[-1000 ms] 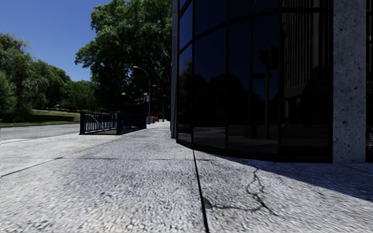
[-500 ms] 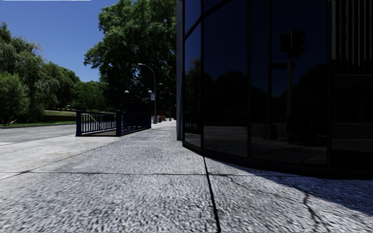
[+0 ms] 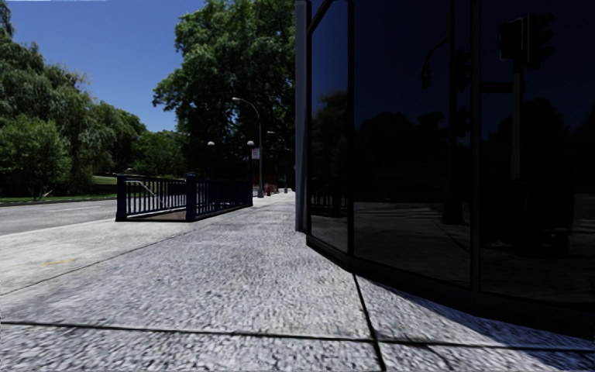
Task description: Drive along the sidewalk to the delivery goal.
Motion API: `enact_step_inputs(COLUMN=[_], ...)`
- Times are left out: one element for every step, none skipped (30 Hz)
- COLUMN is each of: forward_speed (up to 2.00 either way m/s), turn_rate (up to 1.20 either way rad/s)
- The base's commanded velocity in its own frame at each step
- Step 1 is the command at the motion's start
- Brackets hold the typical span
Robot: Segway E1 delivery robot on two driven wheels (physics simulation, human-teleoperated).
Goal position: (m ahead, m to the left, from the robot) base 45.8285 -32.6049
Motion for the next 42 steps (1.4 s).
enact_step_inputs(forward_speed=[2.00,2.00,2.00,2.00,2.00,2.00,2.00,2.00,2.00,2.00,2.00,2.00,2.00,2.00,2.00,2.00,2.00,2.00,2.00,2.00,2.00,2.00,2.00,2.00,2.00,2.00,2.00,2.00,2.00,2.00,2.00,2.00,2.00,2.00,2.00,2.00,2.00,2.00,2.00,2.00,2.00,2.00], turn_rate=[0.24,0.24,0.28,0.31,0.31,0.33,0.34,0.34,0.34,0.34,0.34,0.34,0.34,0.34,0.34,0.34,0.34,0.34,0.34,0.34,0.34,0.34,0.33,0.33,0.33,0.33,0.33,0.33,0.32,0.32,0.32,0.32,0.32,0.27,0.16,0.16,0.02,0.00,0.00,0.00,0.00,0.00])
